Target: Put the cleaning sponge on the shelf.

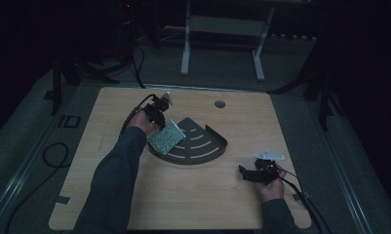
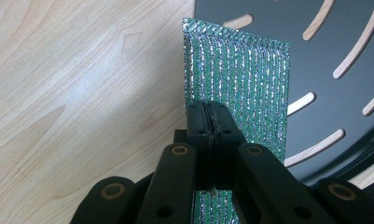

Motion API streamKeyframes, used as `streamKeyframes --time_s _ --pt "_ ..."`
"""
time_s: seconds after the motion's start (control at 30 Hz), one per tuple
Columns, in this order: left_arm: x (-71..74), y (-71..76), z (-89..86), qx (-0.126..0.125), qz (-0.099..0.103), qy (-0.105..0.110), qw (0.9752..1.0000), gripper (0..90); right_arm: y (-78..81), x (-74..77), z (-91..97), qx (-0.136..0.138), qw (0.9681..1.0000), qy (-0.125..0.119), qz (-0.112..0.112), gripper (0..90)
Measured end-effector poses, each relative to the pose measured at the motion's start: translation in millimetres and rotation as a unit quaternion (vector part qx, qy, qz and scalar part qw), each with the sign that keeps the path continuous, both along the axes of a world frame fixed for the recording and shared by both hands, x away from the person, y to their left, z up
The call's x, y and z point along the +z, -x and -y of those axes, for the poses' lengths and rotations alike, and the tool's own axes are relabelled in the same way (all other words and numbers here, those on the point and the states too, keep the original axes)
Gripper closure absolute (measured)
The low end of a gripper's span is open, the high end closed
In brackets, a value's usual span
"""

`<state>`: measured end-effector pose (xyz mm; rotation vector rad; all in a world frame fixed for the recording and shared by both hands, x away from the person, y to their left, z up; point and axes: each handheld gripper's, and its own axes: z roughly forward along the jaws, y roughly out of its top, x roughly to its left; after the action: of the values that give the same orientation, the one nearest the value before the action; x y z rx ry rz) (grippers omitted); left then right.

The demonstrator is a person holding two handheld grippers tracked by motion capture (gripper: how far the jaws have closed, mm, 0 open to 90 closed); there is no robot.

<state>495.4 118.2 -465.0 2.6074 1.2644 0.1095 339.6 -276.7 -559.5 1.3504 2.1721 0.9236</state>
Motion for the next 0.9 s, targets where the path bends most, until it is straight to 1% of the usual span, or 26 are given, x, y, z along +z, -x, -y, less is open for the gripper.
streamKeyframes --time_s 0.3,0.37,0.43,0.6,0.8,0.9 --pt "-1.7 0.2 1.9 -0.001 0.001 -0.003 1.0 86.7 0.0 0.0 0.0 0.0 1.0 0.0 0.0 14.2" --pt "-2.0 0.0 1.9 -0.002 0.0 -0.001 1.0 86.3 0.0 0.0 0.0 0.0 1.0 0.0 0.0 14.2" --pt "-3.1 0.0 1.7 -0.003 -0.003 0.007 1.0 85.9 0.0 0.0 0.0 0.0 1.0 0.0 0.0 14.2" --pt "-5.0 -0.4 2.4 -0.004 -0.002 0.001 1.0 85.1 0.0 0.0 0.0 0.0 1.0 0.0 0.0 14.2" --pt "-3.1 -0.5 -0.4 -0.001 -0.002 0.005 1.0 84.0 0.0 0.0 0.0 0.0 1.0 0.0 0.0 14.2" --pt "-0.7 0.1 -3.4 0.001 0.002 0.01 0.9999 80.8 0.0 0.0 0.0 0.0 1.0 0.0 0.0 14.2"
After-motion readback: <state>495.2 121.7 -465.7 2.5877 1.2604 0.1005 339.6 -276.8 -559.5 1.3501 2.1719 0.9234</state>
